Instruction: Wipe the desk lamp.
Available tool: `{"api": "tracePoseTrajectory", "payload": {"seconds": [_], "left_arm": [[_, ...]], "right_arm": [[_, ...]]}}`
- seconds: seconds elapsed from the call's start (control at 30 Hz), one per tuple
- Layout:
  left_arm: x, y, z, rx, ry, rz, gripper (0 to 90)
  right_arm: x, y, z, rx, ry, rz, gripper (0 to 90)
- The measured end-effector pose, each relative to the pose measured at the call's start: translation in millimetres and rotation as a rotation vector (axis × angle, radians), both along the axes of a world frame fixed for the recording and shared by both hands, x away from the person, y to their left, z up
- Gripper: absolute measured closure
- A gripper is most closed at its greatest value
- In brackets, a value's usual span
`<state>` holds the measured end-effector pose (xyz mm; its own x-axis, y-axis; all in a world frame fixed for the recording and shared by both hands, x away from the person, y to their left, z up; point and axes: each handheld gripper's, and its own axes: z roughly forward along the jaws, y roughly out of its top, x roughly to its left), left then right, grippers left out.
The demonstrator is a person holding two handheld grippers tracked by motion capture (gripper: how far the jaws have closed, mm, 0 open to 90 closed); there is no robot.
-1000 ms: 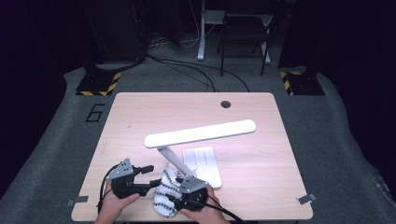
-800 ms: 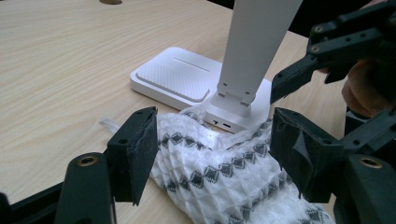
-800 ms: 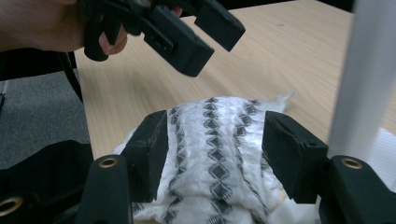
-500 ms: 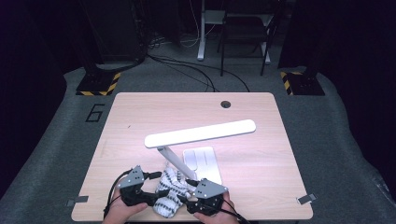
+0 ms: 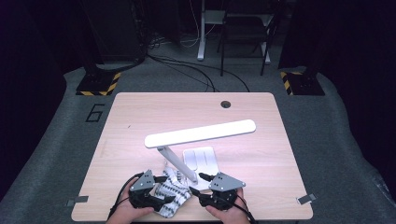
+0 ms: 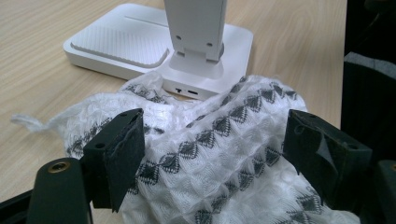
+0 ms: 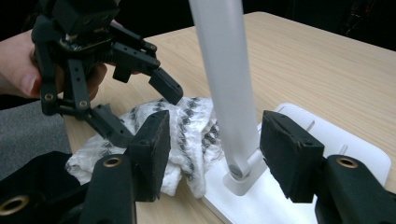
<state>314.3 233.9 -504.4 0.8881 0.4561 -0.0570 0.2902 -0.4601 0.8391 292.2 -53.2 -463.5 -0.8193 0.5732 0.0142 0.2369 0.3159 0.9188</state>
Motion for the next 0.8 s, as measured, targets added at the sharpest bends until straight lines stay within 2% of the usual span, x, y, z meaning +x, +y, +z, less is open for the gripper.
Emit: {"api": "tracePoseTrajectory", "payload": {"seconds": [0.07, 0.27, 0.37, 0.57, 0.8], "left_arm": [[0.0, -2.1, -3.4, 0.029, 0.004, -0.008, 20.9], [2.4, -3.6, -9.9, 0.06, 0.024, 0.002, 23.2], [3.4, -5.2, -15.4, 0.095, 0.035, -0.006, 25.6], [5.9, -4.8, -21.0, 0.1, 0.053, -0.019, 27.1], [6.4, -6.0, -23.8, 0.111, 0.044, -0.015, 27.1]], "right_arm": [[1.8, -2.0, -0.6, 0.004, -0.001, -0.006, 42.8], [5.7, -7.7, -2.1, 0.002, 0.004, -0.028, 43.4], [7.7, -9.3, -2.5, 0.005, -0.002, -0.031, 43.5], [10.7, -10.2, -2.5, 0.003, -0.005, -0.039, 43.6], [15.3, -9.8, -5.1, -0.012, -0.006, -0.037, 43.5]]}}
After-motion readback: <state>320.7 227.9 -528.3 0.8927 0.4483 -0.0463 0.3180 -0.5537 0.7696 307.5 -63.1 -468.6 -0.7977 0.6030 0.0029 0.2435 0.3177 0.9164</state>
